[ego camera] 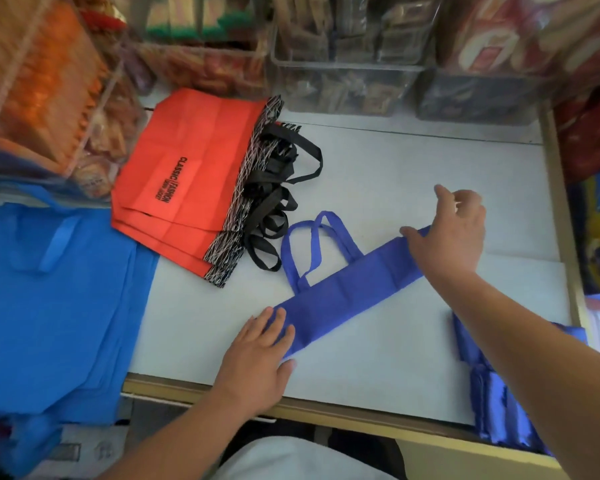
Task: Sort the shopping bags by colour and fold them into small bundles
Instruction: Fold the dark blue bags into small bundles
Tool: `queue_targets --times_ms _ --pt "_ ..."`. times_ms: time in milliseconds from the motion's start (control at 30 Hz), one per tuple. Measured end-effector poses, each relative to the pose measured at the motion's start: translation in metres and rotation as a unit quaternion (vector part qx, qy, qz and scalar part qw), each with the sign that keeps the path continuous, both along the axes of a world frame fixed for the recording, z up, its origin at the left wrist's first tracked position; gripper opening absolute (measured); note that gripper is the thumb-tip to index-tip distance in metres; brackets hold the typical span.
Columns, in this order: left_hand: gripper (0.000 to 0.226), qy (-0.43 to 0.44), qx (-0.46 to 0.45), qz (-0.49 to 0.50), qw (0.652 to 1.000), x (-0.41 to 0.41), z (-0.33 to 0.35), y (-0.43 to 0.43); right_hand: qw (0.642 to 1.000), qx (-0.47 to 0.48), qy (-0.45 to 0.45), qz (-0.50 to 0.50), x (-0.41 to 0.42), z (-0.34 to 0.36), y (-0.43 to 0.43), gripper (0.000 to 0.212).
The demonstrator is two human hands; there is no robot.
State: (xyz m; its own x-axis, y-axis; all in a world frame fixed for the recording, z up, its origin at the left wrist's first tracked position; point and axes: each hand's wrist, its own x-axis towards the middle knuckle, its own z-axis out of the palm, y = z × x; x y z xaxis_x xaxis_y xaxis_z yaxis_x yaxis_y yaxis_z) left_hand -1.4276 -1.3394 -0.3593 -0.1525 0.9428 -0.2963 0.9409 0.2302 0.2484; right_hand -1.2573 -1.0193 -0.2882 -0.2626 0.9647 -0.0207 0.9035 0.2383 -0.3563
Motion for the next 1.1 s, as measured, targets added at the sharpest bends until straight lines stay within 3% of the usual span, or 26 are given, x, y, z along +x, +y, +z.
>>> queue_targets --times_ms 133,233,300,400,500,567,667,867,967,1033,1100 --pt "0.065 0.002 -0.025 0.035 0.999 0.022 0.009 0.015 0.990 0.085 0.068 0.091 -0.006 -0.005 -0.068 0.063" --pt "0.068 -0.069 -0.065 0.061 0.994 0.035 0.013 0.030 0.977 0.103 0.108 0.152 0.004 -0.017 -0.132 0.056" --pt "0.061 -0.107 -0.032 0.074 0.991 0.040 0.012 0.035 0.974 0.042 0.114 0.192 0.012 -0.031 -0.162 0.051" --pt "0.045 -0.194 0.026 0.109 0.975 0.047 0.005 0.032 0.959 -0.180 0.099 0.195 0.024 -0.052 -0.191 0.058" --pt "0.044 -0.211 0.075 0.134 0.965 0.053 -0.004 0.022 0.943 -0.236 0.064 0.224 0.038 -0.070 -0.191 0.069" --pt "0.050 -0.242 0.084 0.230 0.939 0.055 -0.006 0.020 0.939 -0.259 0.056 0.220 0.042 -0.067 -0.183 0.060" --pt "0.065 -0.317 0.002 0.414 0.853 0.058 0.009 0.034 0.922 -0.321 0.036 0.212 0.041 -0.057 -0.176 0.049" --pt "0.033 -0.394 -0.057 0.407 0.822 0.071 0.017 0.037 0.897 -0.380 0.034 0.223 0.044 -0.048 -0.182 0.054" --pt "0.032 -0.439 -0.034 0.451 0.776 0.072 0.026 0.036 0.873 -0.409 0.023 0.266 0.058 -0.043 -0.187 0.090" --pt "0.034 -0.441 -0.024 0.486 0.754 0.069 0.036 0.035 0.870 -0.354 -0.030 0.342 0.071 -0.043 -0.191 0.116" --pt "0.030 -0.469 -0.032 0.497 0.729 0.065 0.044 0.035 0.886 -0.256 -0.031 0.384 0.080 -0.045 -0.195 0.103"
